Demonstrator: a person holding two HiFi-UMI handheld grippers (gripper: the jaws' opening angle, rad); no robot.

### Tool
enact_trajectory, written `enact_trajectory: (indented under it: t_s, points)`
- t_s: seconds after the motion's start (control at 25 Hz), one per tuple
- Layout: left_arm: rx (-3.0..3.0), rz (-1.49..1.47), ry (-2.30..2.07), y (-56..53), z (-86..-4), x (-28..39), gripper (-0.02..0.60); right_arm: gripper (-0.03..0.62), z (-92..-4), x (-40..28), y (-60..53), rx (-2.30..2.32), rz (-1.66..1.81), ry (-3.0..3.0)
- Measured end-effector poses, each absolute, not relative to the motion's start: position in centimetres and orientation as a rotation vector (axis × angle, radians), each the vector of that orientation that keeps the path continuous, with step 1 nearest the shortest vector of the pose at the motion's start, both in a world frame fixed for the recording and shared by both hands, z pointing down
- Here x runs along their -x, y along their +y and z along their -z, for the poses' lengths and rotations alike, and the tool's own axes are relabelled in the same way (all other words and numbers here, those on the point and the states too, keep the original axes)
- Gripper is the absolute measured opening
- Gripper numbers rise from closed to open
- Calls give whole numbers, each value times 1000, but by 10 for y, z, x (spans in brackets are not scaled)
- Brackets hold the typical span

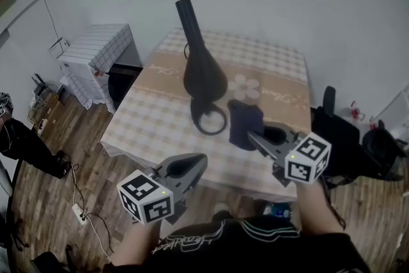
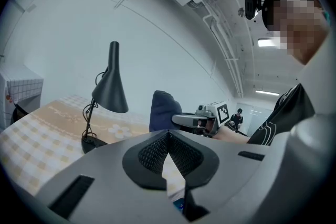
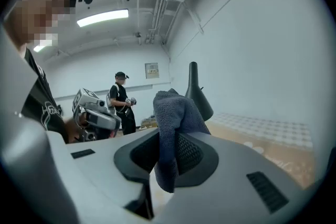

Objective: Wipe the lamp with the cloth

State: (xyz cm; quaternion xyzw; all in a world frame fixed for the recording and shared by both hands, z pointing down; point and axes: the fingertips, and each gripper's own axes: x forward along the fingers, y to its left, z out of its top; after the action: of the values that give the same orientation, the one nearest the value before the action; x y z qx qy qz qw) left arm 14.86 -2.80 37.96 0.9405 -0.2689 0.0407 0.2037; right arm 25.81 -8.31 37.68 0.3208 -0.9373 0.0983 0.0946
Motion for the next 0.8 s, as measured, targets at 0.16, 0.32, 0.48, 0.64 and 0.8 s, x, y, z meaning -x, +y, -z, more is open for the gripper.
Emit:
enact_trajectory:
  t_s: [0.16,0.32,0.48,0.64,0.8]
  points:
    - [-2660,-107,-720,21,-368,-143,-2,57,-368,-242,-12,-942,-423,-2877]
    - [-2694,-84,-704,71,-361,-134,-2,57,-358,-229,54,-966,-369,-2908]
    - [-2702,-74,-681,117,-356,-122,-2,57,-355,-211,110,-976,-340,-2924]
    - [-2713,-57,-666,151,-353,-112,-2,57,-357,-197,148,-975,-361,-2923]
    - [-2709,-46,-664,176,-354,-105,-2,57,-355,-188,173,-985,-360,-2937]
